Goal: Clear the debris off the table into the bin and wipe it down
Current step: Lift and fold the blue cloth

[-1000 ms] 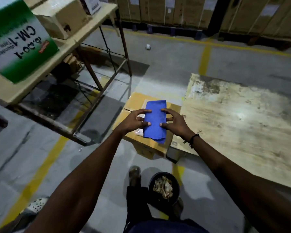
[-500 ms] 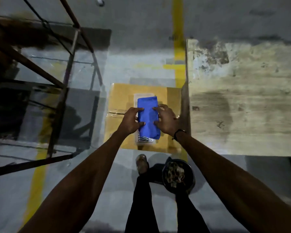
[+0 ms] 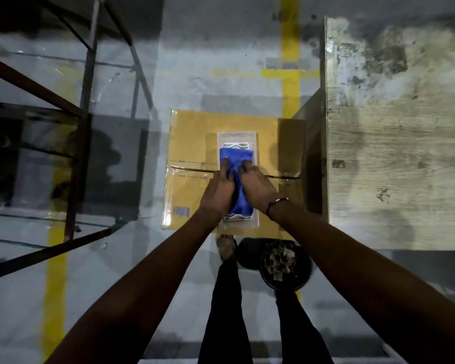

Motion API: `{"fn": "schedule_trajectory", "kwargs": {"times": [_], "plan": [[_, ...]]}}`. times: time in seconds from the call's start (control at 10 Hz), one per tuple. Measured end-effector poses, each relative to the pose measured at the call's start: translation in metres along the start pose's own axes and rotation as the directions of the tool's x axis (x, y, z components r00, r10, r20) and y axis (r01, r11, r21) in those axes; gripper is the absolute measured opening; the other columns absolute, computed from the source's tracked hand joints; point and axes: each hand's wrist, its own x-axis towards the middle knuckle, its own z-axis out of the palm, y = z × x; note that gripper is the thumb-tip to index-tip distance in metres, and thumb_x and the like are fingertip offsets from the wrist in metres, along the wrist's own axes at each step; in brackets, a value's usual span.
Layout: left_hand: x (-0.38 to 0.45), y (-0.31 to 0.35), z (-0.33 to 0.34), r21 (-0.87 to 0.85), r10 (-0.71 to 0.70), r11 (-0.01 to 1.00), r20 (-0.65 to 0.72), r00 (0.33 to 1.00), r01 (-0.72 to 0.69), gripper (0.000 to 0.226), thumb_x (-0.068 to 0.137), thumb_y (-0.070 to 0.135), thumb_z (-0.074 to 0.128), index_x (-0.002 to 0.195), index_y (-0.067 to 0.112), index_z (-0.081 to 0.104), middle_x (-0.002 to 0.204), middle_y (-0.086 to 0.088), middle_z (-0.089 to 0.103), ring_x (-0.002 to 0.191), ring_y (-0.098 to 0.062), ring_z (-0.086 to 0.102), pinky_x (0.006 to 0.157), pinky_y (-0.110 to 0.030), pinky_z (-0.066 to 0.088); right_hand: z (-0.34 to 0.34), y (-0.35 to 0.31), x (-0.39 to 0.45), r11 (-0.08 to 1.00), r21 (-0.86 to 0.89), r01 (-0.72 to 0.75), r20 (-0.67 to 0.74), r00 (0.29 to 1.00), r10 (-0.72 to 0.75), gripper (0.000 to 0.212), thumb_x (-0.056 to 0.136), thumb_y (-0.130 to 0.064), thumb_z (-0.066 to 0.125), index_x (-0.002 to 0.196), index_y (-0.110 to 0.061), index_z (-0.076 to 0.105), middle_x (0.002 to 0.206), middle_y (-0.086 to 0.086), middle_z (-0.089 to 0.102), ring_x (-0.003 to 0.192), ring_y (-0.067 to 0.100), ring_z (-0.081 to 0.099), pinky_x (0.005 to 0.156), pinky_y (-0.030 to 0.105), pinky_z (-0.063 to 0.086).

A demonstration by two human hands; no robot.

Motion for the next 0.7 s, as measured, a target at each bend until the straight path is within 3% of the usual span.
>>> {"fn": "schedule_trajectory", "kwargs": {"times": [0.1,0.2,0.3,0.4,0.5,0.7], "plan": [[-0.002,-0.002,0.011,0.394,0.043,0.918,0.006,0.999,-0.042,0.051,0.11,0.016,0.041,0.16,0.011,0.034,0.175,-0.017,0.008,0.145,-0.034,0.037,0.112,-0.044,0.037,0.01,-0.004,0.007,0.982,-0.191,-0.004,0.022,1.0,0.008,0.052,0.101,-0.002,0.055,0.152,-0.004,0.041,0.159,0.02,0.035,0.142,0.036,0.043,0.108,0.041,0.047],[-0.002,-0.008,0.02,0.471,-0.014,0.882,0.013,1.0,0.006,0.059,0.11,0.03,0.043,0.165,0.018,0.025,0.177,-0.011,0.002,0.143,-0.034,0.038,0.113,-0.047,0.034,0.019,-0.002,0.008,0.912,-0.409,-0.017,0.018,0.999,0.027,0.055,0.106,-0.02,0.052,0.158,-0.007,0.035,0.165,0.018,0.032,0.149,0.033,0.036,0.112,0.045,0.041],[-0.001,-0.008,0.031,0.488,-0.086,0.871,0.048,0.995,0.052,0.082,0.106,0.04,0.051,0.169,0.02,0.002,0.177,-0.009,-0.013,0.133,-0.037,0.046,0.108,-0.05,0.038,0.029,-0.001,0.007,0.859,-0.511,-0.034,-0.003,0.999,0.038,0.06,0.109,-0.031,0.048,0.161,-0.007,0.03,0.167,0.015,0.032,0.152,0.033,0.03,0.118,0.049,0.034],[-0.001,-0.004,0.033,0.458,-0.117,0.885,0.048,0.992,0.082,0.086,0.107,0.037,0.052,0.169,0.019,-0.005,0.175,-0.009,-0.02,0.128,-0.038,0.049,0.104,-0.049,0.043,0.034,0.0,0.003,0.851,-0.524,-0.04,-0.023,0.999,0.033,0.063,0.109,-0.033,0.047,0.162,-0.007,0.027,0.169,0.015,0.031,0.153,0.033,0.03,0.119,0.049,0.033],[-0.008,0.0,0.021,0.437,-0.107,0.897,0.064,0.992,0.069,0.085,0.107,0.038,0.052,0.169,0.018,-0.002,0.176,-0.008,-0.018,0.136,-0.04,0.045,0.107,-0.051,0.042,0.022,0.003,-0.006,0.904,-0.427,-0.002,-0.04,0.999,-0.016,0.066,0.102,-0.022,0.057,0.161,-0.009,0.031,0.169,0.014,0.03,0.149,0.035,0.033,0.117,0.051,0.034],[-0.052,0.015,-0.007,0.208,-0.16,0.961,-0.12,0.98,0.183,0.066,0.107,0.042,0.056,0.162,0.016,0.03,0.174,-0.006,0.023,0.131,-0.037,0.053,0.097,-0.05,0.051,-0.016,0.009,-0.061,0.996,-0.075,-0.036,-0.191,0.981,0.021,0.06,0.098,-0.014,0.058,0.156,-0.014,0.043,0.168,0.011,0.036,0.139,0.037,0.043,0.113,0.051,0.038]]}}
